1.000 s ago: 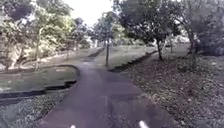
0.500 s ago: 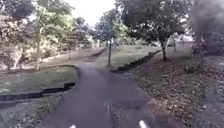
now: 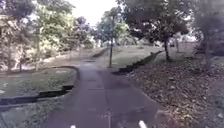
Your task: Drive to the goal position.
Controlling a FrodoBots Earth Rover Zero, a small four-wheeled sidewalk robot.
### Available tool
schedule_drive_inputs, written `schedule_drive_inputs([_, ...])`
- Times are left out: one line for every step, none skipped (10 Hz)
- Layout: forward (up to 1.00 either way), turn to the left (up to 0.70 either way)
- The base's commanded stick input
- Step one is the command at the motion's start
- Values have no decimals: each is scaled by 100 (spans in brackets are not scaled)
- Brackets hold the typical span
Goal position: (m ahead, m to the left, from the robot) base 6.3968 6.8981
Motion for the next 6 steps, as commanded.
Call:
schedule_drive_inputs([50,0])
schedule_drive_inputs([50,0])
schedule_drive_inputs([50,0])
schedule_drive_inputs([50,0])
schedule_drive_inputs([50,0])
schedule_drive_inputs([50,0])
